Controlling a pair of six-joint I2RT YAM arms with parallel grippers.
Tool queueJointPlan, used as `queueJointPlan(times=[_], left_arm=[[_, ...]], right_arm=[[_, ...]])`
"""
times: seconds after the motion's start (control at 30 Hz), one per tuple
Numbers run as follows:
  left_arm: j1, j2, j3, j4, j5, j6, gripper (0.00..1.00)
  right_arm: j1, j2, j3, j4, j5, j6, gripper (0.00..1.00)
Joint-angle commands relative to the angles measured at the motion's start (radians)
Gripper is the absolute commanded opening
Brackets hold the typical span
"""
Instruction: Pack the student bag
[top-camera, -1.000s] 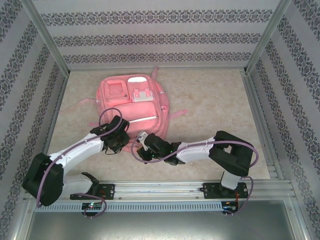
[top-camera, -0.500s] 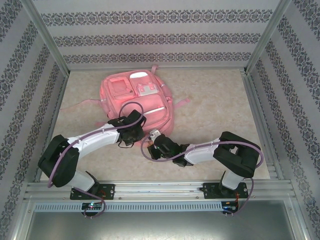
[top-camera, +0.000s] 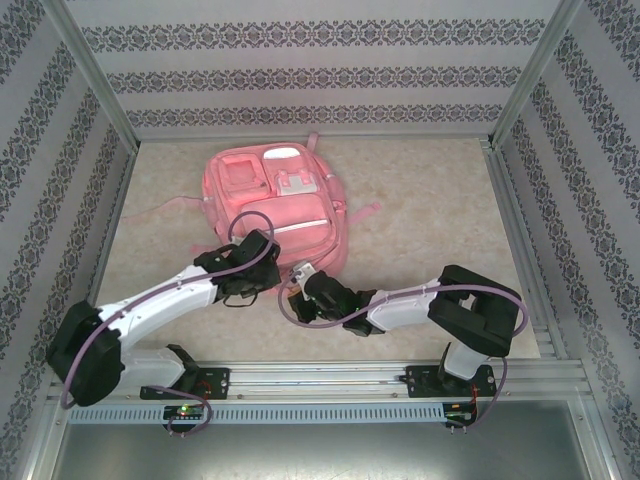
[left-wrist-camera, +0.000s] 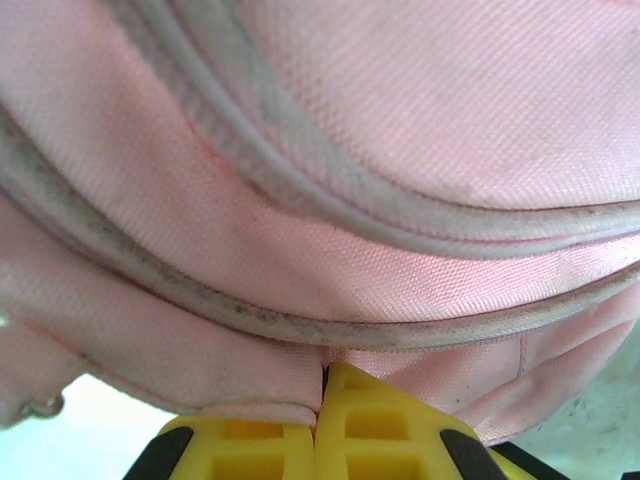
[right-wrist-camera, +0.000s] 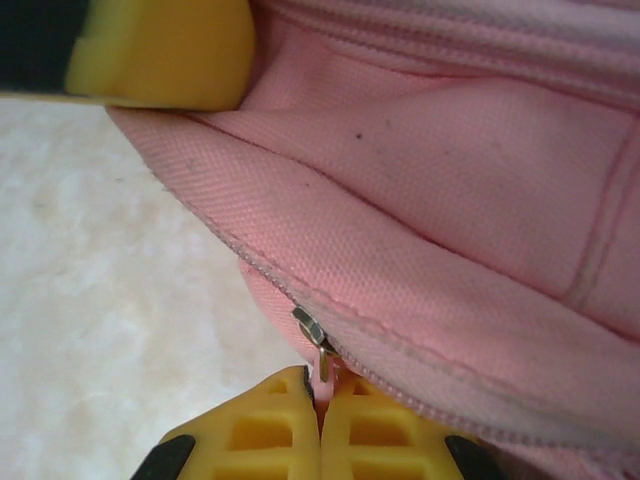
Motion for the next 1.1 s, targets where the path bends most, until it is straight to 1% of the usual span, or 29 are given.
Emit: queueJointPlan(times=[0.0, 0.37, 0.47, 0.77, 0.97, 1.07], left_arm=[[-0.029, -0.072, -0.017, -0.066, 0.023, 0.076, 0.00], [0.045, -0.126, -0.041, -0.191, -0.030, 0.153, 0.00], [0.068, -0.138, -0.048, -0.212, -0.023, 0.165, 0.00], [0.127, -0.158, -0.073, -0.212, 0.004, 0.169, 0.00], [0.203, -0.182, -0.115, -0.173, 0.038, 0.122, 0.00], [0.216, -0.173, -0.116, -0.158, 0.051, 0.115, 0.00]], right_arm=[[0.010, 0.034, 0.032, -0.030, -0.042, -0.022, 0.00], [-0.015, -0.044, 0.011, -0.107, -0.072, -0.071, 0.00], [-0.023, -0.055, 0.019, -0.140, -0.084, -0.089, 0.00], [-0.046, -0.083, 0.063, -0.236, -0.120, -0.130, 0.00], [-0.072, -0.105, 0.065, -0.317, -0.162, -0.163, 0.00], [-0.093, -0.122, 0.056, -0.331, -0.188, -0.167, 0.00]])
